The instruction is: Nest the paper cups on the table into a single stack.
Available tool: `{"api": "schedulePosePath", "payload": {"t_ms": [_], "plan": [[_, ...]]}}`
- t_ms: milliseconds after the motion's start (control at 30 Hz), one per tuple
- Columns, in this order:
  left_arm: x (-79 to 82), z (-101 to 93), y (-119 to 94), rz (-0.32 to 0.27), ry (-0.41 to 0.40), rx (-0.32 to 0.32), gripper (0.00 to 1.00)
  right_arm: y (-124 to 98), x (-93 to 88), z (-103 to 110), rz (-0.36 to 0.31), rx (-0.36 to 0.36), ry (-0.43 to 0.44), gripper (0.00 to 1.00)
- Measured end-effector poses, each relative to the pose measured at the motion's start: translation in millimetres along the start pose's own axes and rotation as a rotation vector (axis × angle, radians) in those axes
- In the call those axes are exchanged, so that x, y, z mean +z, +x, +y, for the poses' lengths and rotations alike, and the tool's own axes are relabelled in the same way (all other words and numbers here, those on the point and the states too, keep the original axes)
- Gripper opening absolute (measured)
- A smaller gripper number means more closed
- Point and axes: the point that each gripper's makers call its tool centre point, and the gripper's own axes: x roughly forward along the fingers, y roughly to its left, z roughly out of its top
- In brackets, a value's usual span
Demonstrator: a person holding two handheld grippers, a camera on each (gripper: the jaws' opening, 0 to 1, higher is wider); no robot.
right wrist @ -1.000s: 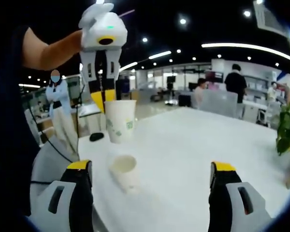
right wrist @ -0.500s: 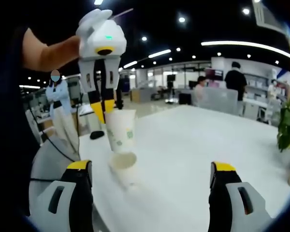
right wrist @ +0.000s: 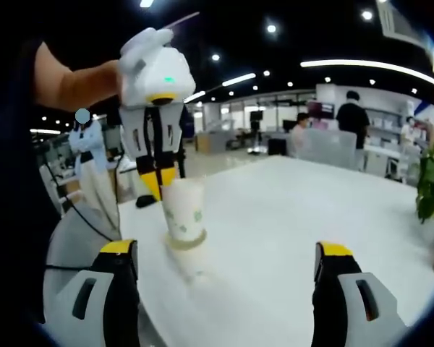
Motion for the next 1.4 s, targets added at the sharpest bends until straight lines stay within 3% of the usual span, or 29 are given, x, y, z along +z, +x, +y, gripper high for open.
{"api": "schedulePosePath", "payload": {"t_ms": [500, 633, 1000, 1400], "plan": [[0.2, -5.5, 25, -0.002, 0.001, -0.018, 0.0, 0, -4.5, 0, 0.006, -0.005, 0.008, 1.0], [3.4, -4.4, 34, -0.013, 0.035, -0.005, 0.0, 1, -4.5, 1, 0.009, -0.002, 0.007, 0.99], [-0.3, 1.6, 49, 0.004, 0.009, 0.005, 0.0, 2, -7.9, -1, 0.015, -0.009, 0.014, 0.99], [2.5, -4.5, 61, 0.025, 0.042, -0.012, 0.0, 6, -12.6, 0, 0.016, -0.005, 0.025, 0.98]]}}
